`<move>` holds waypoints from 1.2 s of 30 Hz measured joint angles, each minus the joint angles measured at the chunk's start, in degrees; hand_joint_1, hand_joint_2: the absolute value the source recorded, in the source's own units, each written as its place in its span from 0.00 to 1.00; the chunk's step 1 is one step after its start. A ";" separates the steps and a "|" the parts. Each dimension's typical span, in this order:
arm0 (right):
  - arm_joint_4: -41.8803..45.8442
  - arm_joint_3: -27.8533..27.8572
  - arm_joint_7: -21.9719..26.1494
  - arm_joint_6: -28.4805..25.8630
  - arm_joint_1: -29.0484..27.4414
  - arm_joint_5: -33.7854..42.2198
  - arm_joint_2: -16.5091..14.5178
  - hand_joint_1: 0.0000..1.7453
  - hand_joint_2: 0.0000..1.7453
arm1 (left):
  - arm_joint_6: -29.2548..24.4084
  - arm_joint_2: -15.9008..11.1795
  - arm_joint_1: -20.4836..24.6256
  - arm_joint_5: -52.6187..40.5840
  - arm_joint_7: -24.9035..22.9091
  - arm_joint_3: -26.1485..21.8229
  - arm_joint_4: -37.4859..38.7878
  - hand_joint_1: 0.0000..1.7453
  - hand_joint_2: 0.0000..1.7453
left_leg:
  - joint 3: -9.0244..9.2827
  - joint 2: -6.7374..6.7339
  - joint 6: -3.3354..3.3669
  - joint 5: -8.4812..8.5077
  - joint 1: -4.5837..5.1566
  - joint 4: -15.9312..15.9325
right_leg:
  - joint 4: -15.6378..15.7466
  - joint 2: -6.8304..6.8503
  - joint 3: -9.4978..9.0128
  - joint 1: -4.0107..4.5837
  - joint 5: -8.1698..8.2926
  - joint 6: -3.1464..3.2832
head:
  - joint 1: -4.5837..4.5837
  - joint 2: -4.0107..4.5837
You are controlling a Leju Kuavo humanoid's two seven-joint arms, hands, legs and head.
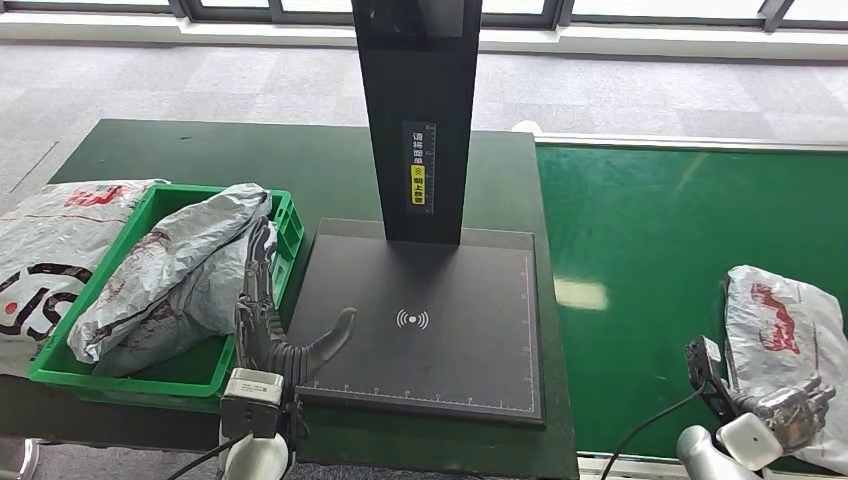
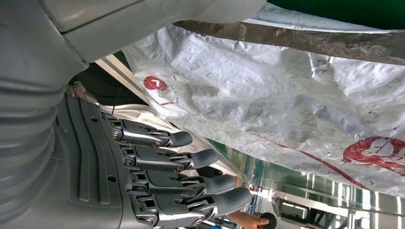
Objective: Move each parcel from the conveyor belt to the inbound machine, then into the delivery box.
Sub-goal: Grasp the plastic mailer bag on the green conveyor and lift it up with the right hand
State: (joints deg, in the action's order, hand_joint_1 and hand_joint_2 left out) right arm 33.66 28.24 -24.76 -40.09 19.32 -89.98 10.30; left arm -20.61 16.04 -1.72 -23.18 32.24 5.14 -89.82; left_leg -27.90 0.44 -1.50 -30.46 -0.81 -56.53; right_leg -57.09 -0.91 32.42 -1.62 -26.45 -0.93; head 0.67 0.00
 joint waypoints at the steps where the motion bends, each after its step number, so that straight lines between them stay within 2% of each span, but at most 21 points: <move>1: -0.12 0.01 -0.03 0.00 0.00 0.00 0.01 0.00 1.00 | 0.02 0.00 0.00 -0.01 0.00 0.00 -0.01 0.00 1.00 | 0.00 0.00 0.00 0.00 0.00 0.00 | 0.00 0.00 0.00 0.00 0.00 0.00 | 0.01 0.00; 11: -0.87 0.04 -0.17 0.03 0.02 0.00 0.12 0.00 1.00 | 0.08 0.00 -0.02 -0.02 0.00 0.00 -0.09 0.00 1.00 | 0.00 0.00 0.00 0.00 0.00 0.00 | 0.00 0.00 0.00 0.00 0.00 0.00 | 0.01 0.00; 17: -4.68 1.68 0.97 5.60 1.57 0.01 0.60 0.00 1.00 | 0.80 0.00 0.00 -0.57 -0.45 0.00 -0.10 0.00 1.00 | 0.47 -0.03 0.00 0.01 0.00 -0.01 | 0.00 -0.04 -0.03 0.01 0.01 0.00 | 0.01 0.00; 23: -8.01 3.07 0.28 8.43 4.07 0.00 1.17 0.00 1.00 | 0.95 0.00 0.00 -0.86 -0.73 0.00 -0.27 0.00 1.00 | 0.50 -0.13 0.05 -0.03 -0.01 -0.01 | 0.08 -0.13 -0.36 0.02 0.00 -0.01 | 0.01 0.00; 27: -9.14 3.27 0.20 9.09 4.75 0.00 1.28 1.00 1.00 | 0.99 0.00 -0.01 -0.91 -0.79 0.00 -0.39 0.00 1.00 | 0.47 -0.12 0.09 -0.05 -0.01 -0.01 | 0.16 -0.12 -0.55 0.02 0.02 -0.06 | 0.01 0.00; 36: -10.84 4.49 -0.22 10.97 5.42 -0.18 1.62 1.00 1.00 | 1.44 0.02 -0.02 -1.16 -1.03 0.00 -0.41 0.00 1.00 | 0.94 -0.01 0.15 -0.01 -0.01 -0.08 | 0.22 -0.03 -0.67 0.02 0.10 -0.16 | 0.01 0.00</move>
State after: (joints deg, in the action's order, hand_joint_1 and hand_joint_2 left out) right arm 22.82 32.73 -24.98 -29.12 24.74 -90.17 11.92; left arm -19.17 16.06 -1.74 -24.35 31.21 5.14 -90.23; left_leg -26.96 0.43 -1.35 -30.47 -0.82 -56.61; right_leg -56.87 -0.94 31.75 -1.59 -26.35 -1.09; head 0.68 0.00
